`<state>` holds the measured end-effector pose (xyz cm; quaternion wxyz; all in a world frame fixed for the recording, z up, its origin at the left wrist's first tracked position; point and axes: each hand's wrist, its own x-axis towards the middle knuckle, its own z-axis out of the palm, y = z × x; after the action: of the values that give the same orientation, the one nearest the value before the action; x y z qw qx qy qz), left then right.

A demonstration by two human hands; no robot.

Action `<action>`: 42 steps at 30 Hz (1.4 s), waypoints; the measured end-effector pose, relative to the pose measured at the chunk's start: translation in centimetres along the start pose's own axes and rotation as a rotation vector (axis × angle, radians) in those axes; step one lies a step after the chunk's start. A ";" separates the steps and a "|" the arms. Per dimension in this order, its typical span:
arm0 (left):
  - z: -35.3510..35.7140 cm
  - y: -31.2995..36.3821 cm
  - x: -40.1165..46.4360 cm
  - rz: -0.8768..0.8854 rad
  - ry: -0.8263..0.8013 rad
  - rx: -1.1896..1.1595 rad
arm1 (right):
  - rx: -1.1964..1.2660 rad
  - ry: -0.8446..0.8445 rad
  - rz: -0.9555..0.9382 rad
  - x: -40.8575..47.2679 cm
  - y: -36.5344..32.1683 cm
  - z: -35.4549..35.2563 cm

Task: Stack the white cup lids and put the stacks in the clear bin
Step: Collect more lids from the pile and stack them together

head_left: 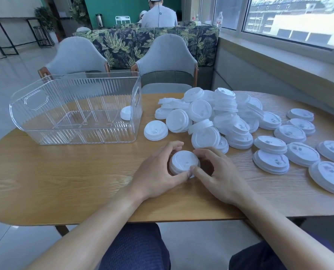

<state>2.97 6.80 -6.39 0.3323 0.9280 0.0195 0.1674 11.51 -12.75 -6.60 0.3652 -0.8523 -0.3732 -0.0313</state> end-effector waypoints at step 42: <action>-0.1 0.4 0.5 -0.031 -0.003 0.157 | -0.007 0.402 0.029 0.6 0.8 -0.3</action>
<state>3.38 6.60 -5.92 0.2613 0.9509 0.0465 0.1590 12.47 -12.96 -6.65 0.4300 -0.8353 -0.2805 -0.1969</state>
